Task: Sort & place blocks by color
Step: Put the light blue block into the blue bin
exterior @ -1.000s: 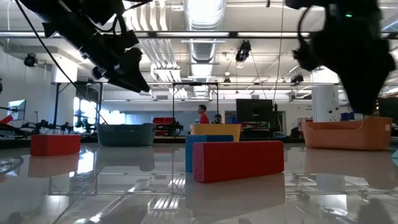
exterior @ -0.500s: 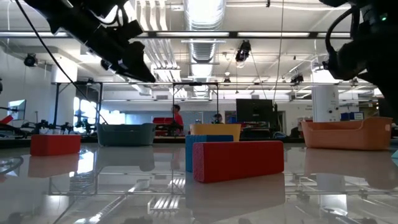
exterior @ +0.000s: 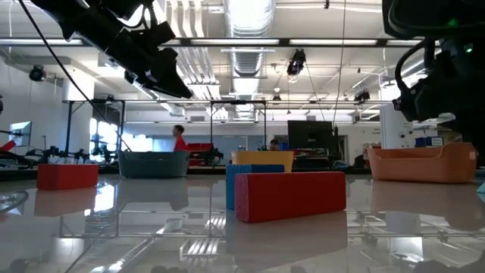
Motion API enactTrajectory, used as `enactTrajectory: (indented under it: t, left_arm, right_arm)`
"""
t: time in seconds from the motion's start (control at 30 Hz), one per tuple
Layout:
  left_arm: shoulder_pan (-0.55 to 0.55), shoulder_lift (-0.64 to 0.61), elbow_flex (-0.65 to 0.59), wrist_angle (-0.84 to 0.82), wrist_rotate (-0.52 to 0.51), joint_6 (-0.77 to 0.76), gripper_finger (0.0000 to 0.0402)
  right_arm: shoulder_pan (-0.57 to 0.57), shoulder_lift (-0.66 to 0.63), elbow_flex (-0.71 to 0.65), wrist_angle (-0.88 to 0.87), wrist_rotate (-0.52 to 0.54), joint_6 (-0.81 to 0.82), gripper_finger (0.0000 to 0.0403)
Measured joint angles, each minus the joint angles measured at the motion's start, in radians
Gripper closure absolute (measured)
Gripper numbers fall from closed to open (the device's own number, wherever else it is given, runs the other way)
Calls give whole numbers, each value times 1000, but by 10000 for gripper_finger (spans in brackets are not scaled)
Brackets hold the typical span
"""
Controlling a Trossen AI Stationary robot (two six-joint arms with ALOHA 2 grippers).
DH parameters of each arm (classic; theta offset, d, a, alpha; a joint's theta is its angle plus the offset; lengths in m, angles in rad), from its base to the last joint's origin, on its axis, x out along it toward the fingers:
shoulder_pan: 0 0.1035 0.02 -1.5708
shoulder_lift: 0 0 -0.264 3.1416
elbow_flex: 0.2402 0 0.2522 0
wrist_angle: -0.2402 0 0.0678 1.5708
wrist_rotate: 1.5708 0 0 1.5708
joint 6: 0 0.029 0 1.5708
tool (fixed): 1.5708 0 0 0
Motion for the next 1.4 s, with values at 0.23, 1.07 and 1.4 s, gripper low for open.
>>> enactTrajectory:
  t: [0.23, 1.07, 1.4]
  left_arm:
    - [0, 0, 0, 0, 0, 0, 182]
    - [0, 1, -1, 0, 1, 2, 182]
    - [0, 2, -1, 1, 1, 2, 182]
  right_arm:
    - [0, 12, 0, 1, 0, 0, 235]
    - [-236, -82, 86, 96, 399, -431, 274]
    - [-481, -73, 76, 650, 490, -980, 274]
